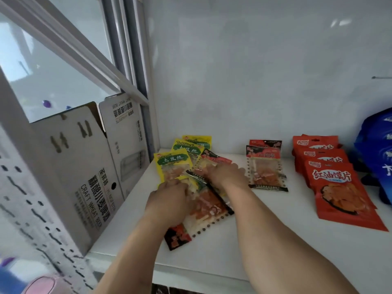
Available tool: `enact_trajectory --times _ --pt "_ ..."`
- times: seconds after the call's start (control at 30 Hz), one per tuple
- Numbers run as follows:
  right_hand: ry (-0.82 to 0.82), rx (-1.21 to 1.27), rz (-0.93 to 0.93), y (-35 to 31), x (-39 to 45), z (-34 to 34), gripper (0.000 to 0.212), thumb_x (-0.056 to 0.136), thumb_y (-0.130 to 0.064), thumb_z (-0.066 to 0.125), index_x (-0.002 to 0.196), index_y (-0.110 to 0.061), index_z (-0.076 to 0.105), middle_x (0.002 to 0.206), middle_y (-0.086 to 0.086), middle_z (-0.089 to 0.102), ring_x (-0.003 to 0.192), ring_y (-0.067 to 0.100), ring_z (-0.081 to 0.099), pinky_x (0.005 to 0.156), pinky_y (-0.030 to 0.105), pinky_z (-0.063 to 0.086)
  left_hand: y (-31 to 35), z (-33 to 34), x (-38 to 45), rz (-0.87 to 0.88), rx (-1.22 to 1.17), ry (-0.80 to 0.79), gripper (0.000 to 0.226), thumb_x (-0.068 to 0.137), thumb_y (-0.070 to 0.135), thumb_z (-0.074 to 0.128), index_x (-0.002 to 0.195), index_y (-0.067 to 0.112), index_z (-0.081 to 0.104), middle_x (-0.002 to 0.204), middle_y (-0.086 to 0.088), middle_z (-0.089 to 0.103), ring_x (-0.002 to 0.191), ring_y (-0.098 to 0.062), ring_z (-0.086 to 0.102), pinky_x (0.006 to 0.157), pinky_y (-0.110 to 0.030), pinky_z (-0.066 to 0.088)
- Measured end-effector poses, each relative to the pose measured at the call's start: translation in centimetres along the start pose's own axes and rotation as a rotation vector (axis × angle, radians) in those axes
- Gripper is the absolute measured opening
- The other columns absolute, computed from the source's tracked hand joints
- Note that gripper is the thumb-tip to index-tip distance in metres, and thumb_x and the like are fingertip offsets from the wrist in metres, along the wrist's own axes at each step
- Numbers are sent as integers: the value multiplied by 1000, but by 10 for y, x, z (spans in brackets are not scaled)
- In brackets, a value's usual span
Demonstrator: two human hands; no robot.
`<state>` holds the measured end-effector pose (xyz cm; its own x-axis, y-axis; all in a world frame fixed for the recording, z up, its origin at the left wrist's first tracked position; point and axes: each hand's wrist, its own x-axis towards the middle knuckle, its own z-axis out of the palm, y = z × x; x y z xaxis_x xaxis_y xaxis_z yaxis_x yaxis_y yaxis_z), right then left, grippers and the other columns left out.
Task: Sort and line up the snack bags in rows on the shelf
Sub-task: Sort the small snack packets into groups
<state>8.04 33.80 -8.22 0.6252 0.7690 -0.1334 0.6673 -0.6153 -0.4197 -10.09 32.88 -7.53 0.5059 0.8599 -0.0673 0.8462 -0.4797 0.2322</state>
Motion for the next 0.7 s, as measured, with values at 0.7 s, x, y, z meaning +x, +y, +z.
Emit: enact_trajectory --times 0.7 --pt "37 1 97 -34 -31 11 84 80 -71 63 143 -20 45 144 9 48 134 33 38 103 43 33 -44 -5 -29 -169 5 79 74 83 76 53 127 17 56 126 -6 56 121 -27 53 95 -37 48"
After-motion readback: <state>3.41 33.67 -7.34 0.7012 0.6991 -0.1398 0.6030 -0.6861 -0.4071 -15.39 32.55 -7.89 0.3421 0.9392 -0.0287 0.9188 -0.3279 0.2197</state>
